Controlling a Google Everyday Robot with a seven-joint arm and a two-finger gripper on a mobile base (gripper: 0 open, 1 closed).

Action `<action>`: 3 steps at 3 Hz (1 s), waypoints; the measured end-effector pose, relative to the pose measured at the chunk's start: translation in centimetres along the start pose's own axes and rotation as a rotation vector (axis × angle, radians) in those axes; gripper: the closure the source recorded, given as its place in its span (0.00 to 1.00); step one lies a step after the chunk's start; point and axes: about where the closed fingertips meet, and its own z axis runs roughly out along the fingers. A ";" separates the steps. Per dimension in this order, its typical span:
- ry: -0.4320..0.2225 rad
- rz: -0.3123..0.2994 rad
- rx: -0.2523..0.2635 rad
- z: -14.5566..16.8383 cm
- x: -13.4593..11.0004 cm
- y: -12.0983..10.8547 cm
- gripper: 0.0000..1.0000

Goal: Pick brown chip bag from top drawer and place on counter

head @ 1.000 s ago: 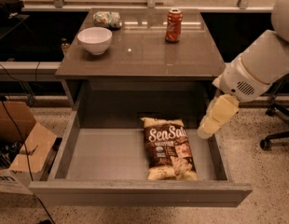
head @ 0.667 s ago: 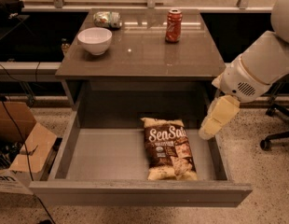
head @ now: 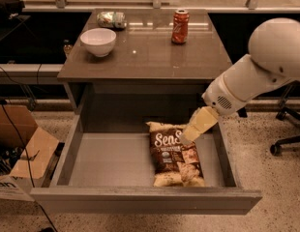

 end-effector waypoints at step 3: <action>-0.078 0.083 -0.097 13.4 -1.9 -1.9 0.00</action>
Offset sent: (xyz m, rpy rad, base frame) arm 0.0539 0.0661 -0.1073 0.1125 0.0746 -0.0677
